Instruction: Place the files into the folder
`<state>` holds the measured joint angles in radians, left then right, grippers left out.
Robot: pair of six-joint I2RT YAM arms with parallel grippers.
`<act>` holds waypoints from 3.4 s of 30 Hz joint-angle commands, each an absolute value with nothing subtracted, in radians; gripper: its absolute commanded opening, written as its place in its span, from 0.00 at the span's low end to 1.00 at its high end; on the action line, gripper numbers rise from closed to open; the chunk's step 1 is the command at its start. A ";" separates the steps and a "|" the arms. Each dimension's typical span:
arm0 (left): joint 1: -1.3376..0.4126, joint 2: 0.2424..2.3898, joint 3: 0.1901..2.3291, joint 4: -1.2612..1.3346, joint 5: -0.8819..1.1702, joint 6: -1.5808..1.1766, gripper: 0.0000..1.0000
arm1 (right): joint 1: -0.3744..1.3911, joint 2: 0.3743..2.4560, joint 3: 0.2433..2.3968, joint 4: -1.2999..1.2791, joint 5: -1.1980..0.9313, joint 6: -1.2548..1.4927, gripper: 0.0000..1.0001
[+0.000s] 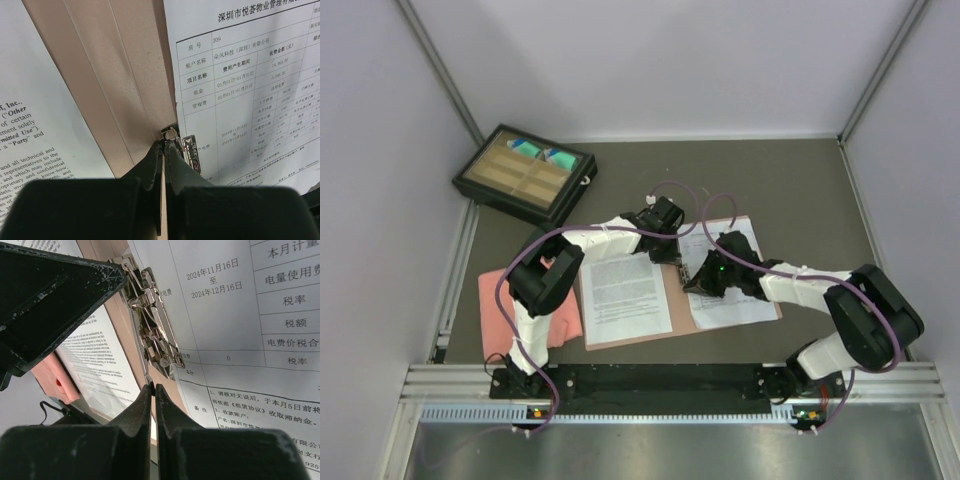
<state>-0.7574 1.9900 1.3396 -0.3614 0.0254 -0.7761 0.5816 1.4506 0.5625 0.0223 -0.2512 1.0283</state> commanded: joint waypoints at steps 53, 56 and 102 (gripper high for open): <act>-0.767 2.121 1.482 -0.373 0.135 -0.718 0.00 | 0.586 1.131 0.765 -0.534 0.138 0.638 0.54; -0.773 2.140 1.493 -0.333 0.169 -0.758 0.00 | 0.552 1.092 0.770 -0.575 0.175 0.618 0.64; -0.549 1.009 0.747 -0.367 0.207 -0.663 0.71 | 0.753 1.773 1.252 -0.750 0.417 0.813 0.21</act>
